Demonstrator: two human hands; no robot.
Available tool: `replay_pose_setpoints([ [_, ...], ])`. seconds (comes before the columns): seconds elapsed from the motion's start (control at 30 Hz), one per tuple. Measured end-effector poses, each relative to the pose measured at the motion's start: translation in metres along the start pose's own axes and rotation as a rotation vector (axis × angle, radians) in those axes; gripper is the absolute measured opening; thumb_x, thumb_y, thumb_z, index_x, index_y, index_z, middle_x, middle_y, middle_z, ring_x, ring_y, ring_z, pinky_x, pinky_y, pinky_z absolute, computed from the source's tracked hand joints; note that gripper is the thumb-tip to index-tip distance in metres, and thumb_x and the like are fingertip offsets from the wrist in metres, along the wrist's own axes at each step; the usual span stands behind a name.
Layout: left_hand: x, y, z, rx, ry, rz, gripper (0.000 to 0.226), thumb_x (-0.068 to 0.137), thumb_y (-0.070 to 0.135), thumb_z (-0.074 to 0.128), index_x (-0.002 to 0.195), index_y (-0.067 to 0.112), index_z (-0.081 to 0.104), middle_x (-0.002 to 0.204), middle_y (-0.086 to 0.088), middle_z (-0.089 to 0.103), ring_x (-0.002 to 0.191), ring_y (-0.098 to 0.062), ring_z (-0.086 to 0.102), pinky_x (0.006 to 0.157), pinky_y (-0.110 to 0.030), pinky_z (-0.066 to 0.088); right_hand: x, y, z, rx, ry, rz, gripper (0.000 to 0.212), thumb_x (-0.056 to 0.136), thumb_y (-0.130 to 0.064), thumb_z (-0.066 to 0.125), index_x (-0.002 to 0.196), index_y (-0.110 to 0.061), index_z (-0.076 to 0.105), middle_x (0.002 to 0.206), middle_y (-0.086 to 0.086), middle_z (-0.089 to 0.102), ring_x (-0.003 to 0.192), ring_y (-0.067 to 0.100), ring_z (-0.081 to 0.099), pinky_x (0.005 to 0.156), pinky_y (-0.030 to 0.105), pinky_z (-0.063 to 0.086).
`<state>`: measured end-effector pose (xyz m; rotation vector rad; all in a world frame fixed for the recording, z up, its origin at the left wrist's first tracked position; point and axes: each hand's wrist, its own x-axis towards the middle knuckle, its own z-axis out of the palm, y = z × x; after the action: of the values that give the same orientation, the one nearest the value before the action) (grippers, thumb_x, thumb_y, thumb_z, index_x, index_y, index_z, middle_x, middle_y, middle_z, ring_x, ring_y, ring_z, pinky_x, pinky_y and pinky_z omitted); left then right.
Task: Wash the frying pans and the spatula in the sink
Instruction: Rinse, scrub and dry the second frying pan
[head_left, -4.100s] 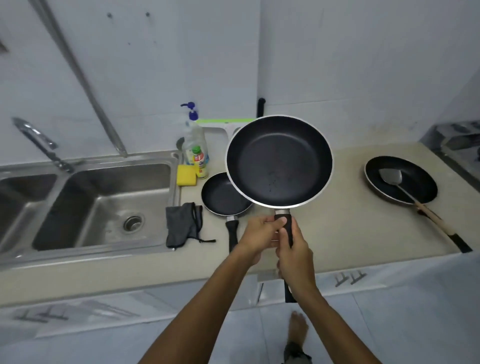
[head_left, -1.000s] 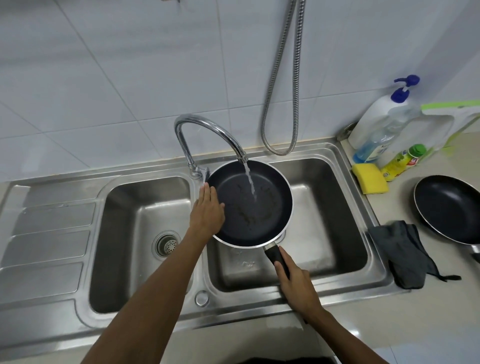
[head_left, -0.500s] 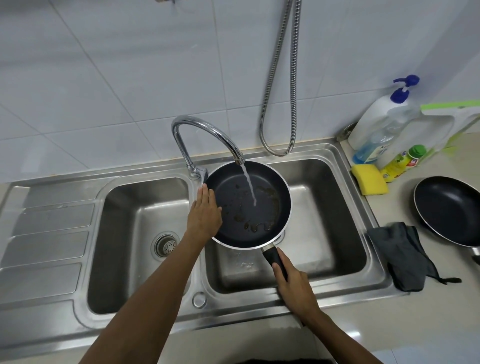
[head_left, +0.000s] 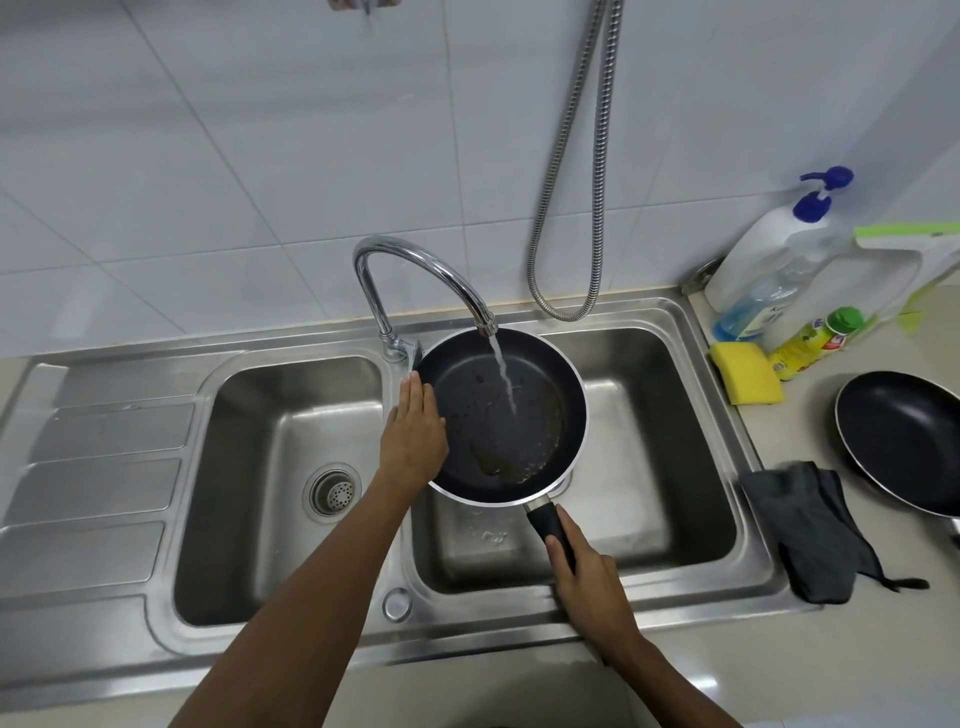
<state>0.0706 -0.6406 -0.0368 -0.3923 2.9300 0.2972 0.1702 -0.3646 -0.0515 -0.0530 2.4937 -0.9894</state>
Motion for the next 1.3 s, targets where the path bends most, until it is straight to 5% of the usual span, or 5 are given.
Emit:
replay_pose_setpoints([
  [0.4, -0.002, 0.000, 0.000, 0.015, 0.024, 0.008, 0.058, 0.107, 0.024, 0.036, 0.157, 0.002, 0.016, 0.167, -0.018, 0.003, 0.155, -0.031, 0.004, 0.125, -0.042, 0.017, 0.001, -0.002, 0.001, 0.000, -0.001, 0.002, 0.052, 0.106, -0.045, 0.040, 0.156, -0.042, 0.027, 0.109, 0.001, 0.073, 0.086, 0.015, 0.067, 0.087, 0.037, 0.057],
  [0.63, 0.000, -0.002, -0.009, 0.071, 0.044, 0.042, 0.069, 0.097, 0.007, 0.055, 0.156, 0.003, 0.020, 0.167, -0.017, 0.010, 0.155, -0.030, 0.009, 0.123, -0.041, 0.024, 0.000, 0.002, 0.001, 0.034, 0.012, -0.005, 0.049, 0.105, -0.048, 0.040, 0.152, -0.051, 0.028, 0.102, 0.001, 0.073, 0.086, 0.020, 0.067, 0.084, 0.040, 0.055],
  [0.9, 0.015, -0.009, -0.021, 0.109, 0.099, 0.075, 0.059, 0.086, 0.007, 0.075, 0.139, 0.005, 0.049, 0.145, -0.016, 0.049, 0.131, -0.034, 0.049, 0.106, -0.045, 0.047, 0.000, 0.000, -0.001, 0.047, -0.001, 0.009, 0.050, 0.105, -0.046, 0.041, 0.154, -0.044, 0.031, 0.106, 0.000, 0.072, 0.088, 0.017, 0.067, 0.085, 0.037, 0.054],
  [1.3, 0.022, -0.014, -0.043, 0.220, 0.124, 0.134, 0.046, 0.078, 0.005, 0.080, 0.121, 0.007, 0.063, 0.121, -0.015, 0.065, 0.110, -0.034, 0.062, 0.093, -0.046, 0.051, -0.001, -0.003, -0.003, 0.054, -0.008, 0.018, 0.051, 0.105, -0.045, 0.041, 0.155, -0.045, 0.029, 0.109, 0.002, 0.072, 0.092, 0.019, 0.067, 0.087, 0.036, 0.053],
])
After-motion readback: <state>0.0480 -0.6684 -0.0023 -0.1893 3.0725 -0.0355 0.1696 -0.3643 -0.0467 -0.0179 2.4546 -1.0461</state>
